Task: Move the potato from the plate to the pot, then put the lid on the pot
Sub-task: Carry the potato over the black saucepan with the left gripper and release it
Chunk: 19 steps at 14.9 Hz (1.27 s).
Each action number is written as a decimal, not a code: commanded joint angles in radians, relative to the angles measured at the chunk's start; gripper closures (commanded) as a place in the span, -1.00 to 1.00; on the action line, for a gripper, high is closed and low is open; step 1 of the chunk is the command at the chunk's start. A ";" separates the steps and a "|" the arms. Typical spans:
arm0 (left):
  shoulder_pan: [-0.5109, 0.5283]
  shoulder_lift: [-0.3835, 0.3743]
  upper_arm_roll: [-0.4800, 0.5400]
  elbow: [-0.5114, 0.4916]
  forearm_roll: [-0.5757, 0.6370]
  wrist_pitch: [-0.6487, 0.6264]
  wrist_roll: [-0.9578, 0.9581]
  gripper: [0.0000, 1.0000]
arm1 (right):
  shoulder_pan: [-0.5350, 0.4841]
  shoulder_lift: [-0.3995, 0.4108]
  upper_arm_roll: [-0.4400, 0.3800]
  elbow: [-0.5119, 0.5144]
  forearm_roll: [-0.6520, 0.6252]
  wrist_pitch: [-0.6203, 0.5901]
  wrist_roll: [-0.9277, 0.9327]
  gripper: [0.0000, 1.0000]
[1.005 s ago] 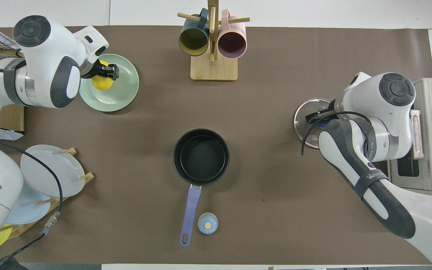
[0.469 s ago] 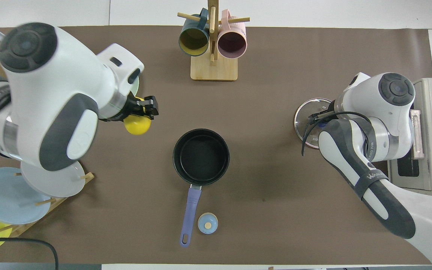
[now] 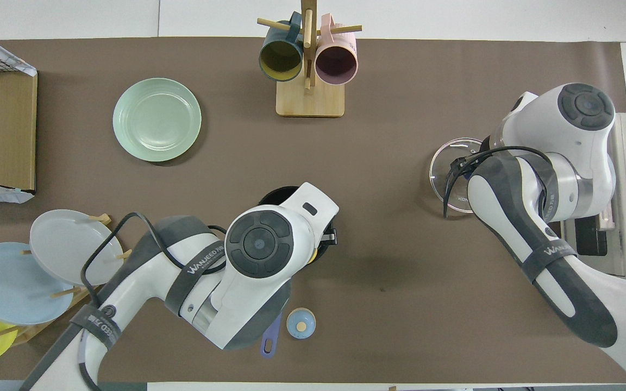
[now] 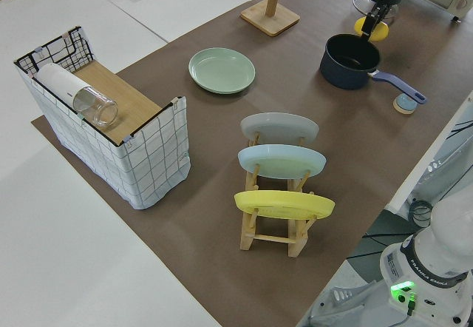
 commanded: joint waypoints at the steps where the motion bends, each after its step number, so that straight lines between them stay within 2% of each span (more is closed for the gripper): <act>1: -0.009 0.011 0.025 -0.064 -0.010 0.091 0.013 1.00 | 0.020 -0.016 0.004 0.132 -0.002 -0.169 -0.015 0.93; 3: -0.007 0.031 0.025 -0.067 -0.010 0.110 0.015 1.00 | 0.019 -0.030 0.002 0.182 -0.002 -0.265 -0.006 1.00; 7: -0.028 0.071 0.026 -0.077 -0.008 0.126 0.013 1.00 | 0.020 -0.071 0.004 0.188 -0.004 -0.329 -0.005 1.00; 10: -0.045 0.100 0.028 -0.119 -0.007 0.223 0.010 1.00 | 0.022 -0.076 0.005 0.174 -0.001 -0.307 -0.004 1.00; 12: -0.045 0.106 0.028 -0.120 -0.004 0.228 0.012 1.00 | 0.061 -0.076 0.007 0.185 -0.002 -0.317 0.014 1.00; 14: -0.041 0.106 0.028 -0.120 -0.002 0.228 0.018 1.00 | 0.069 -0.082 0.008 0.157 -0.002 -0.288 0.050 1.00; 16: -0.032 0.106 0.028 -0.114 -0.002 0.220 0.041 1.00 | 0.094 -0.107 0.008 0.082 -0.002 -0.198 0.060 1.00; 17: -0.027 0.106 0.028 -0.113 -0.002 0.215 0.067 0.70 | 0.100 -0.117 0.008 0.059 -0.002 -0.178 0.061 1.00; 18: -0.024 0.105 0.029 -0.111 -0.002 0.208 0.093 -0.03 | 0.097 -0.121 0.008 0.051 -0.002 -0.170 0.059 1.00; 19: -0.022 0.097 0.032 -0.110 -0.002 0.193 0.102 -0.94 | 0.097 -0.121 0.008 0.051 -0.002 -0.170 0.060 1.00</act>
